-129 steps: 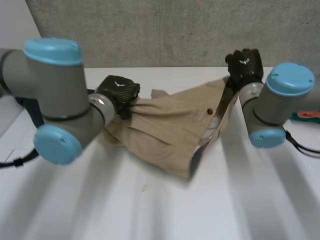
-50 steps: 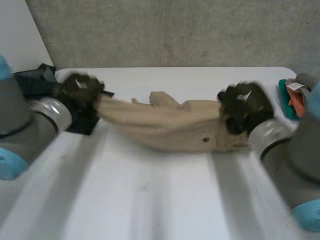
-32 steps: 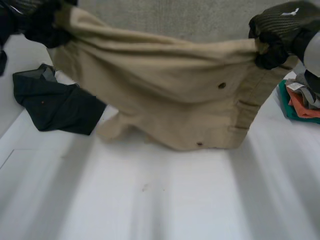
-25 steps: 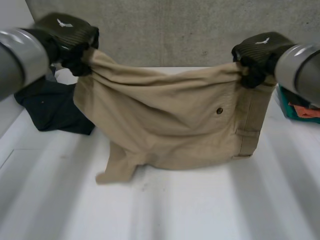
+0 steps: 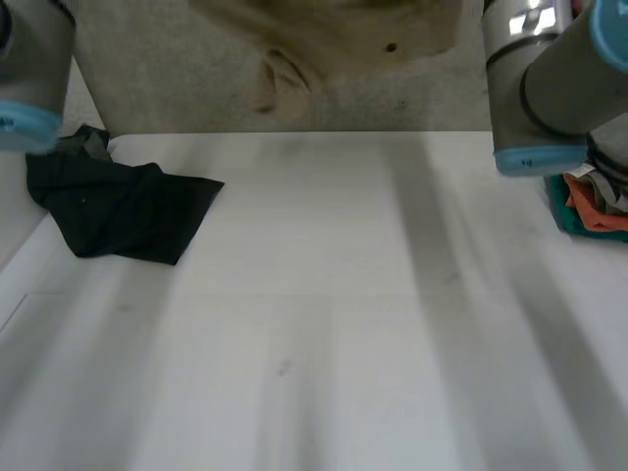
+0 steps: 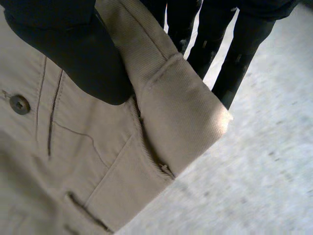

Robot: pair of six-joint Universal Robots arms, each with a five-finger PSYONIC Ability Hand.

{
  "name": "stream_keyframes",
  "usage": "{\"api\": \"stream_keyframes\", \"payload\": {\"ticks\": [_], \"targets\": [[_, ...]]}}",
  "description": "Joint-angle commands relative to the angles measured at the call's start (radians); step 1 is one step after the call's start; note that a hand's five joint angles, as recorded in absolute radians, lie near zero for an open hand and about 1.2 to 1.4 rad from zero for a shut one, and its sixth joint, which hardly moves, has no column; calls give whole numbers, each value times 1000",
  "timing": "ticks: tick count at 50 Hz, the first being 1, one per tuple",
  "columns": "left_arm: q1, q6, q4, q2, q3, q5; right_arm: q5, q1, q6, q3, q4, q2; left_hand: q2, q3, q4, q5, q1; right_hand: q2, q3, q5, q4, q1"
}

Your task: Fold the laundry.

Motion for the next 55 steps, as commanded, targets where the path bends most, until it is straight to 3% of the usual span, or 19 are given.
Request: {"api": "stream_keyframes", "payload": {"ticks": [1, 9, 13, 18, 23, 29, 32, 45, 46, 47, 49, 55], "targets": [[3, 5, -39, -9, -242, 25, -18, -11, -12, 115, 102, 47, 199, 208, 198, 240, 231, 223, 207, 212, 198, 279], [-5, 40, -9, -174, -446, 37, -104, -25, -100, 388, 109, 139, 199, 208, 198, 240, 231, 223, 207, 212, 198, 279], [-12, 114, -46, -253, -522, 16, -141, -40, -211, 516, 95, 186, 199, 208, 198, 240, 231, 223, 207, 212, 198, 279], [-37, 180, -157, -192, -610, -15, -136, -63, -261, 622, 145, 125, 199, 208, 198, 240, 231, 223, 207, 212, 198, 279], [-84, 203, -310, -38, -720, -45, -141, -83, -287, 718, 352, -34, 199, 208, 198, 240, 231, 223, 207, 212, 198, 279], [-137, 206, -521, 117, -838, -56, -168, -110, -431, 800, 830, -223, 199, 208, 198, 240, 231, 223, 207, 212, 198, 279], [-167, 221, -609, 167, -872, -47, -200, -140, -506, 830, 972, -283, 199, 208, 198, 240, 231, 223, 207, 212, 198, 279], [-217, 240, -781, 178, -837, 17, -239, -181, -557, 888, 1034, -308, 199, 208, 198, 240, 231, 223, 207, 212, 198, 279], [-218, 241, -781, 171, -824, 16, -237, -183, -557, 886, 1031, -305, 66, 74, 65, 107, 97, 223, 207, 212, 198, 279], [-218, 250, -775, 155, -795, 14, -236, -183, -551, 883, 1014, -294, -520, -511, -520, -479, -488, 223, 207, 212, 198, 279], [-218, 263, -770, 140, -762, 10, -239, -184, -542, 883, 992, -286, -964, -955, -965, -923, -933, 223, 207, 212, 198, 279], [-178, 292, -627, 82, -620, 7, -237, -175, -479, 911, 899, -285, -1022, -1014, -1023, -982, -991, 223, 207, 212, 198, 279]]}}
